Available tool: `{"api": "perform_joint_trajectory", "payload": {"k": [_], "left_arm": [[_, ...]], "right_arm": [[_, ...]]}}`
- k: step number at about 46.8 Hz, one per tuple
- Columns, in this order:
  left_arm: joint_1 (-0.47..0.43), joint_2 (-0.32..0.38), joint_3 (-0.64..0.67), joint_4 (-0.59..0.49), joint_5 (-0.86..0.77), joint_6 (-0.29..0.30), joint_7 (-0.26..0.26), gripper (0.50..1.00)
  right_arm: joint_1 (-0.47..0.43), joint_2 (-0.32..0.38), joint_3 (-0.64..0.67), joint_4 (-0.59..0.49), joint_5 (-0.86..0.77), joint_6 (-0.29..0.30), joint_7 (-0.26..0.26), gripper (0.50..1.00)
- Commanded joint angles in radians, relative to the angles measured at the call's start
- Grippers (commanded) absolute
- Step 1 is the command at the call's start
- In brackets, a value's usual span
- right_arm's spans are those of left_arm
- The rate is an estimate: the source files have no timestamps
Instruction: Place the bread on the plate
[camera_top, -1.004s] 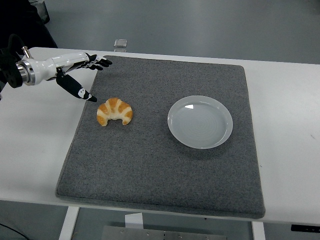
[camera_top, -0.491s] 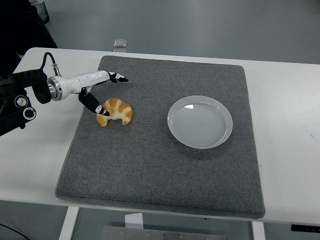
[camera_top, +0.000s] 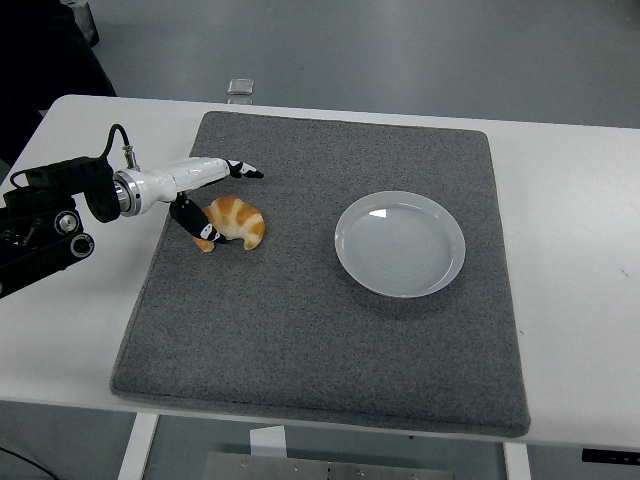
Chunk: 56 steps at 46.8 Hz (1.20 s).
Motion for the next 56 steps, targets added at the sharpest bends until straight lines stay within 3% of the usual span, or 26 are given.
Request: {"api": "perform_joint_trajectory", "payload": {"k": [1, 38, 50, 56], "left_arm": [[0.001, -0.002, 0.002, 0.002, 0.000, 0.001, 0.000, 0.981], [-0.001, -0.024, 0.038, 0.028, 0.015, -0.004, -0.003, 0.973], [-0.001, -0.019, 0.038, 0.026, 0.018, -0.007, -0.003, 0.812], [-0.001, -0.016, 0.038, 0.023, 0.032, -0.007, -0.005, 0.767]], "right_arm": [[0.000, 0.000, 0.000, 0.000, 0.000, 0.000, 0.000, 0.952], [0.000, 0.000, 0.000, 0.000, 0.000, 0.000, 0.000, 0.952], [0.000, 0.000, 0.000, 0.000, 0.000, 0.000, 0.000, 0.952], [0.000, 0.000, 0.000, 0.000, 0.000, 0.000, 0.000, 0.952]]}}
